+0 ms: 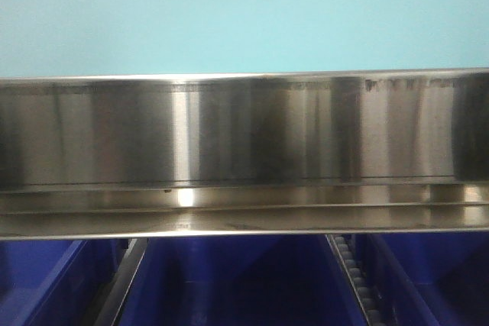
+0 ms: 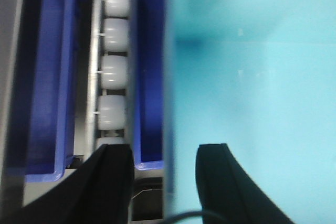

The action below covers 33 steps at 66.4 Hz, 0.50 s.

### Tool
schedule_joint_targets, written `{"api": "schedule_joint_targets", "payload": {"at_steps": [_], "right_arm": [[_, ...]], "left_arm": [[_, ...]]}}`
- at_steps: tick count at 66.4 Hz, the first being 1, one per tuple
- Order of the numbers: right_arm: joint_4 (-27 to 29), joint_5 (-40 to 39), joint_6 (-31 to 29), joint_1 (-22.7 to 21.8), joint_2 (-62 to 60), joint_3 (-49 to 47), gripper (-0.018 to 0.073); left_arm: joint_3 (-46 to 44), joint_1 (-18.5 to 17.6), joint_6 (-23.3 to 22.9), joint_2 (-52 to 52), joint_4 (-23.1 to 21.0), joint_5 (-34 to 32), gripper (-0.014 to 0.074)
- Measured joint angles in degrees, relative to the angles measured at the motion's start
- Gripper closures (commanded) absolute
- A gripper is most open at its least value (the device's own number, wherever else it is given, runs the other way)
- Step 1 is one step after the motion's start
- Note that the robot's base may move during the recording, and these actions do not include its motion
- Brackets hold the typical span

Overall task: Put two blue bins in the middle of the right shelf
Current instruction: 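Lift the light-blue bin upward off the shelf with both grippers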

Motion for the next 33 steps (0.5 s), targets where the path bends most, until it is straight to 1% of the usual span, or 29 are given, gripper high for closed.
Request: {"api": "schedule_joint_targets", "payload": {"at_steps": [7, 14, 33], "right_arm": [[0.0, 0.0, 0.1, 0.0, 0.0, 0.1, 0.0396], [0.0, 0.0, 0.4, 0.0, 0.1, 0.1, 0.0396], [0.0, -0.1, 0.9, 0.0, 0.1, 2.1, 0.0396]], "left_arm": [[0.0, -1.3, 0.0, 0.6, 0.0, -0.1, 0.0382], [0.0, -2.3, -0.5, 2.0, 1.6, -0.1, 0.0382], [0.1, -2.4, -2.3, 3.0, 5.1, 0.6, 0.0382]]}}
